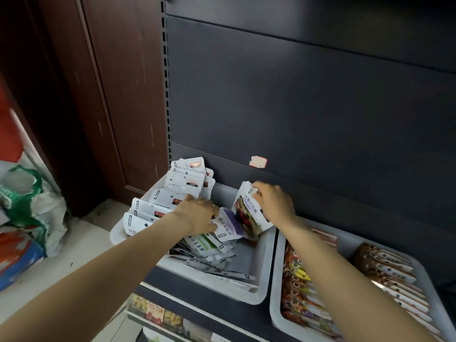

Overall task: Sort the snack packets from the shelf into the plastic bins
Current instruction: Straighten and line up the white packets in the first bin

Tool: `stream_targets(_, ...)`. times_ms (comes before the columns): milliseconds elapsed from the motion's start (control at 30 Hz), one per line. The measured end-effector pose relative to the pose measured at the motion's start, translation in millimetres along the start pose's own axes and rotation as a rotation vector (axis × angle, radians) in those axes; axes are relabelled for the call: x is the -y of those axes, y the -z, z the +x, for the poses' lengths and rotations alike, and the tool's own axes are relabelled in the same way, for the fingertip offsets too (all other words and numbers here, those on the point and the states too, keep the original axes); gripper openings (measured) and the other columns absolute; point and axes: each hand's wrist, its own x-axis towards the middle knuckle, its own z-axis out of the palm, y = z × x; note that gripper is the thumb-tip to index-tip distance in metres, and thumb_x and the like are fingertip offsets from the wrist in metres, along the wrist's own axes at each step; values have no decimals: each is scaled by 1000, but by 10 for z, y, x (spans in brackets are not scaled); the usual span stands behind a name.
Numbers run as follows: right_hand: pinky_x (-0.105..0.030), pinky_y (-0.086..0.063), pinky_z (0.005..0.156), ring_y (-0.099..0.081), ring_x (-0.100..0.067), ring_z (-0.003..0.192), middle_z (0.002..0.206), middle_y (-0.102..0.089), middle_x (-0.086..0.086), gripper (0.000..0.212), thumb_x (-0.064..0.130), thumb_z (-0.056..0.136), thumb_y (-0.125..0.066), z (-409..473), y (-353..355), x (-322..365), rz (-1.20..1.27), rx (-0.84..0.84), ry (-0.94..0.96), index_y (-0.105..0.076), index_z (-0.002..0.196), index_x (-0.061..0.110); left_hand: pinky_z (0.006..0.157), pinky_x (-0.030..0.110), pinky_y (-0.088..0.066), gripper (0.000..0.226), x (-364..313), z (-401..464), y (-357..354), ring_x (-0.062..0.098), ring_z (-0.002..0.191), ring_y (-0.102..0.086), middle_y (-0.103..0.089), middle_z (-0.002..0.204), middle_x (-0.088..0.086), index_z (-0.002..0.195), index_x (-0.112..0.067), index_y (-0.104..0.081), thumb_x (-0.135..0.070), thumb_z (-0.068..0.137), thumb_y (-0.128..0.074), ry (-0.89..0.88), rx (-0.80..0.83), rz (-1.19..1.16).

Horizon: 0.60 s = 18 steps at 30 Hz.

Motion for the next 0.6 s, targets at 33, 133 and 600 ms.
stream_targets(33,-37,-46,84,-53,-30,116,125,-56,-9,32,23,97,-50,-11,-72,-35,36,54,-8,-53,129,20,102,41,-31,48,-25,12,16,23,125,-43,-49,134,3,133,-24,-42,-44,90,-46,-5,-15,-11)
stream_targets(133,-39,-38,101,-32,-26,135,149,-31,-6,44,28,98,-49,-44,-207,-144,44,114,-61,-41,142,26,105,41,-29,56,-99,60,35,24,127,-39,-44,137,5,140,-21,-30,-41,91,-46,-18,-65,-26)
stream_targets(600,-29,-42,100,-54,-21,120,135,-53,-7,37,2,94,-45,-73,-203,-381,245,14,-131,-54,129,9,114,39,-22,49,-77,74,-110,19,132,-38,-38,146,-4,142,-29,-38,-33,94,-44,-186,-48,-74)
